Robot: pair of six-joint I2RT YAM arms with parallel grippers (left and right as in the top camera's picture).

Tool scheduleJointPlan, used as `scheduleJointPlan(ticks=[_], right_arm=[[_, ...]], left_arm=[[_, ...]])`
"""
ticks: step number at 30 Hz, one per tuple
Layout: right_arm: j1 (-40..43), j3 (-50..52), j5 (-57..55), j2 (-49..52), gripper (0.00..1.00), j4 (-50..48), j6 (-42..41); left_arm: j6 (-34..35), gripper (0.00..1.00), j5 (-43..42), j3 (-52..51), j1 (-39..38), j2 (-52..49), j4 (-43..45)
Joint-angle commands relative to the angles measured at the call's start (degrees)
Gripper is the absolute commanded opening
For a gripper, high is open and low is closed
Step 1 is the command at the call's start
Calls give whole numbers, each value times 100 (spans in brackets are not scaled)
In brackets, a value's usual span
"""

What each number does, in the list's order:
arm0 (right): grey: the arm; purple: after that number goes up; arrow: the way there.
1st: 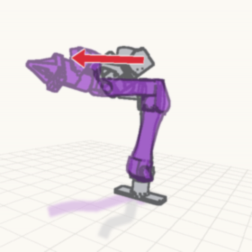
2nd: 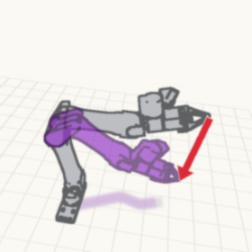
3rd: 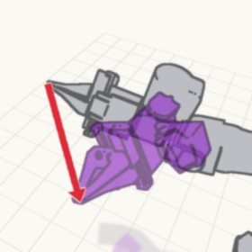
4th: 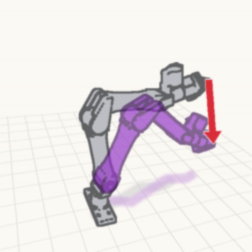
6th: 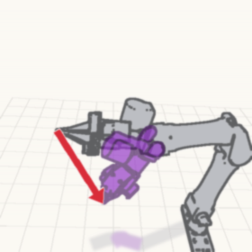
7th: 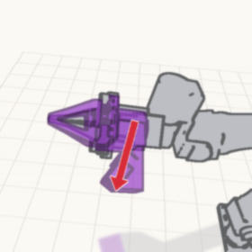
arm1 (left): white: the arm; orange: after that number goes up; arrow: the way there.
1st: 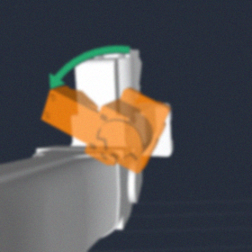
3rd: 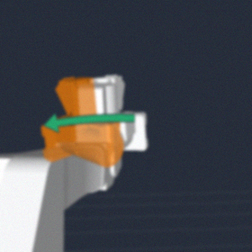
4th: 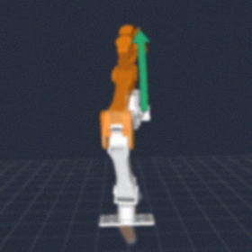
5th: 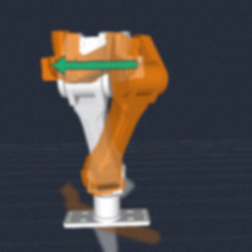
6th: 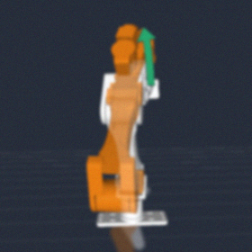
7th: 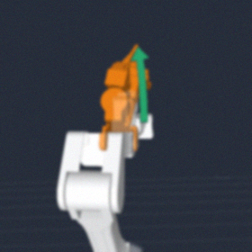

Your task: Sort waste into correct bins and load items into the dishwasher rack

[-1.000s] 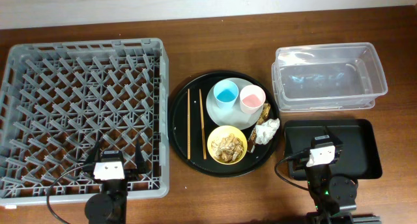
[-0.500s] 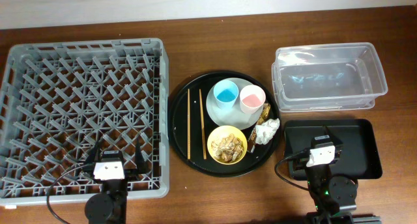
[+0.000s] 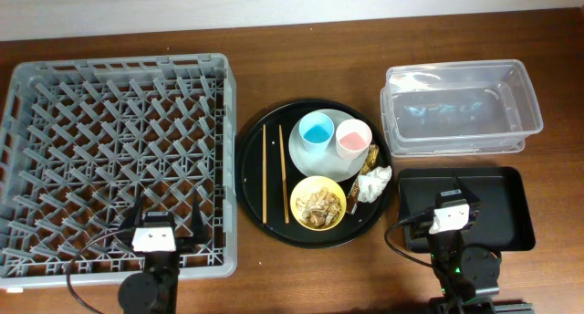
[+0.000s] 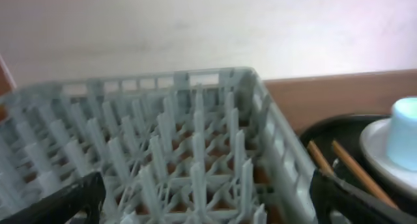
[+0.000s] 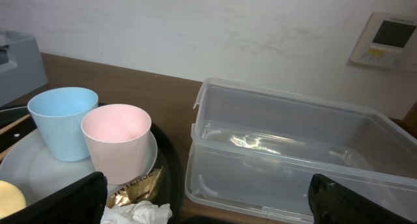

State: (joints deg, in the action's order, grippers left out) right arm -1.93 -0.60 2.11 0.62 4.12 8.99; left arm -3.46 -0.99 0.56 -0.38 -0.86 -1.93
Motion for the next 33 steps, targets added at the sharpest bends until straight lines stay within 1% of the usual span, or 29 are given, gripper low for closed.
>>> scheduleJointPlan(ticks=[1,2,4,5,7,11,14,16,18,21,24,25,28,29,31,32,33], right_arm=[[-31,28,-44,-42,99,39,-24],[-31,28,-44,-42,99,37,-24],[-31,28,-44,-42,99,37,-24],[-31,28,-44,-42,99,39,-24],[-31,28,-44,-42,99,37,-24],[-31,28,-44,-42,99,39,-24],[-31,28,-44,-42,99,39,-24],[-31,28,-44,-42,99,39,-24],[-31,28,-44,-42,99,37,-24],[-31,28,-44,-42,99,37,-24],[-31,28,-44,-42,99,39,-24],[-31,28,-44,-42,99,37,-24],[-31,28,-44,-42,99,39,-24],[-31,28,-44,-42,99,39,-22],[-31,28,-44,-42,99,39,-24],[-31,28,-44,-42,99,37,-24],[-31,28,-44,-42,99,37,-24]], left_arm=[[-50,99,-953,79,-31,52,566],[79,99,-1263,260,-31,48,535],[678,99,-1467,632,-33,35,133],[745,99,-1615,872,-31,7,-109],[699,99,-1755,1698,-31,-205,-765],[164,99,-2133,3359,-31,-1082,-1432],[92,99,-2844,4913,-31,-2398,-2234],[24,99,-3421,6026,-33,-3480,-3086],[13,99,-3847,6907,-33,-4347,-3891],[17,99,-4002,8236,-31,-5764,-5101],[90,99,-4105,8780,-33,-6616,-5134],[175,99,-4304,8843,-31,-6826,-5136],[564,99,-5342,8852,-35,-7361,-5202],[579,99,-5580,8852,-37,-7510,-5294],[581,99,-5578,8848,-37,-7807,-5639],[584,96,-5405,8841,-50,-7962,-5890],[581,84,-5254,8839,-83,-8052,-6046]])
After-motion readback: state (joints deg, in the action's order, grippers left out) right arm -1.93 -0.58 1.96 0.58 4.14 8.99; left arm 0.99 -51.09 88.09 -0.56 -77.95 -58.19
